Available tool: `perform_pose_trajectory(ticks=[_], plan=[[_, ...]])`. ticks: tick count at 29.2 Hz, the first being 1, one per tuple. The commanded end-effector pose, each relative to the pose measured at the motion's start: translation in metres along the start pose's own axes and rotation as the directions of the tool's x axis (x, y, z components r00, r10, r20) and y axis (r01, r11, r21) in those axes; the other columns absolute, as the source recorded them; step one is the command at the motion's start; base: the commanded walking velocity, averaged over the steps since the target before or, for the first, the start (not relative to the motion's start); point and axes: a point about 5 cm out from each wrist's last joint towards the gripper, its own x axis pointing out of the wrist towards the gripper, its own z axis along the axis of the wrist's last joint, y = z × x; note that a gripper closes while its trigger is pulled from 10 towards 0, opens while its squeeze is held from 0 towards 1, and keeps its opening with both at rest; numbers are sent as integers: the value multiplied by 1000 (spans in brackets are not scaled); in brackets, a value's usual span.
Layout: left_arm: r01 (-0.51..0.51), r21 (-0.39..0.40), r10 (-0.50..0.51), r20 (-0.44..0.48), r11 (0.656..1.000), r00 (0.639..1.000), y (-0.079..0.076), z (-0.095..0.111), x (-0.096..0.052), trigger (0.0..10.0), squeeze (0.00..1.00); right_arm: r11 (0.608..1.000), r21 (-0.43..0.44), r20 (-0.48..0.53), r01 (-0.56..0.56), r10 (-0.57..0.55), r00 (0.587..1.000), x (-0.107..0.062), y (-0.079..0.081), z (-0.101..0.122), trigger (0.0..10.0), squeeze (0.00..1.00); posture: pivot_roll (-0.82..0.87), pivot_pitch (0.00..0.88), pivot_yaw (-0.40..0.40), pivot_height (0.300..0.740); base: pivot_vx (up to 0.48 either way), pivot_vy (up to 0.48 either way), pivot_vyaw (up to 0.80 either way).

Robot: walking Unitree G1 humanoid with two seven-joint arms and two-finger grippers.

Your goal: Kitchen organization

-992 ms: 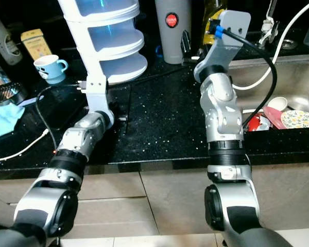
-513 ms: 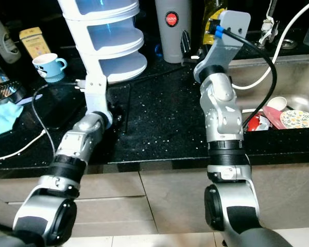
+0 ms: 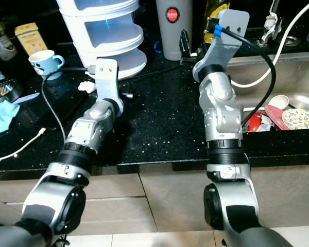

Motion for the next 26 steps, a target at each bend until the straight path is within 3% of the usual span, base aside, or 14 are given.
perform_pose_trajectory(ticks=[1, 4, 5, 6, 8, 9, 16, 19, 23, 26], plan=[[9, -56, -14, -89, 998, 996, -6, -13, 3, 10000, 0, 1000, 5, -12, -12, 12, 1000, 0, 4, -2, 10000, 0, 19, 0, 73, 740, 0, 0, 0], [1, -91, -15, -153, 996, 988, -8, -26, 3, 10000, 0, 1000, 5, -11, -11, 11, 1000, 0, 4, -2, 10000, 0, 19, 0, 75, 740, 0, 0, 0], [-12, -118, -13, -209, 993, 978, -9, -40, 2, 6431, 0, 1000, 5, -11, -10, 10, 1000, 0, 4, -2, 10000, 0, 19, 0, 75, 740, 0, 0, 0], [-23, -147, -17, -261, 989, 965, -11, -53, -1, 4078, 0, 1000, 5, -11, -8, 8, 1000, 0, 4, -2, 10000, 0, 23, 0, 78, 740, 0, 0, 0], [-36, -169, -18, -310, 985, 951, -11, -68, -5, 2235, 0, 1000, 6, -12, -7, 7, 1000, 0, 3, -2, 10000, 0, 27, 0, 77, 740, 0, 0, 0], [-50, -143, 1, -326, 989, 945, -8, -76, -8, 0, 0, 1000, 8, -13, -6, 6, 1000, 0, 4, -3, 10000, 0, 25, 0, 79, 740, 0, 0, 0], [-112, -110, 61, -385, 988, 921, 4, -100, -17, 0, 0, 1000, 12, -12, -2, 2, 1000, -1, 4, -3, 10000, 0, 29, 0, 82, 740, 0, 0, 0], [-131, -51, 100, -398, 990, 912, 10, -110, -23, 0, 0, 1000, 19, -16, 6, -6, 1000, -1, 3, -4, 10000, 0, 31, 0, 81, 740, 0, 0, 0], [-134, -28, 113, -386, 991, 916, 11, -112, -25, 0, 0, 1000, 22, -17, 5, -4, 1000, -1, 3, -4, 10000, 0, 31, 0, 81, 740, 0, 0, 0], [-124, -60, 99, -319, 990, 942, 8, -99, -24, 0, 0, 1000, 22, -16, 2, -2, 1000, -1, 3, -4, 10000, 0, 28, 0, 76, 740, 0, 0, 0]])
